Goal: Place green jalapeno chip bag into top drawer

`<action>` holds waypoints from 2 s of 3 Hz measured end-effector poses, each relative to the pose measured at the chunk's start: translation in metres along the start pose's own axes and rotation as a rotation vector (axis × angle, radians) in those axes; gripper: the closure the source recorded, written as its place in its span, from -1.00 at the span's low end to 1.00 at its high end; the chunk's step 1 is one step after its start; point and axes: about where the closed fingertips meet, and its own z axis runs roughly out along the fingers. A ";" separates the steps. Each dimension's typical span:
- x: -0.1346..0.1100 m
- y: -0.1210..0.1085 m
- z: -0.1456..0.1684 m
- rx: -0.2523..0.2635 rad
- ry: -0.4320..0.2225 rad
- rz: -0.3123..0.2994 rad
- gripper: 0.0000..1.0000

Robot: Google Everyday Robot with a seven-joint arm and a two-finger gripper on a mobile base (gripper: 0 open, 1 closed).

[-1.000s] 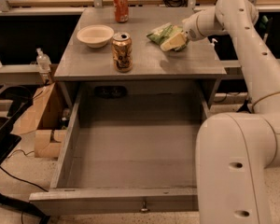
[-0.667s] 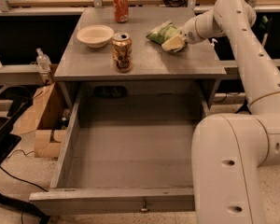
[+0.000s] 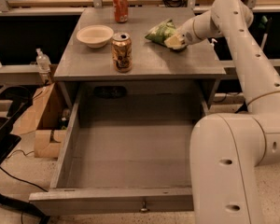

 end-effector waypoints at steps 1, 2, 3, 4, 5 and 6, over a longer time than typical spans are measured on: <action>-0.001 0.000 -0.001 0.000 0.000 0.000 1.00; -0.001 0.000 -0.001 0.000 0.000 0.000 1.00; -0.002 0.000 -0.002 0.000 0.000 0.000 1.00; -0.002 -0.001 -0.002 0.000 0.000 0.000 1.00; -0.002 -0.001 -0.002 0.000 0.000 0.000 1.00; -0.002 -0.001 -0.002 0.000 0.000 0.000 1.00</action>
Offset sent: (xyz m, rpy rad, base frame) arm -0.0156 -0.0096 0.0463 0.0406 -0.1340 -0.0341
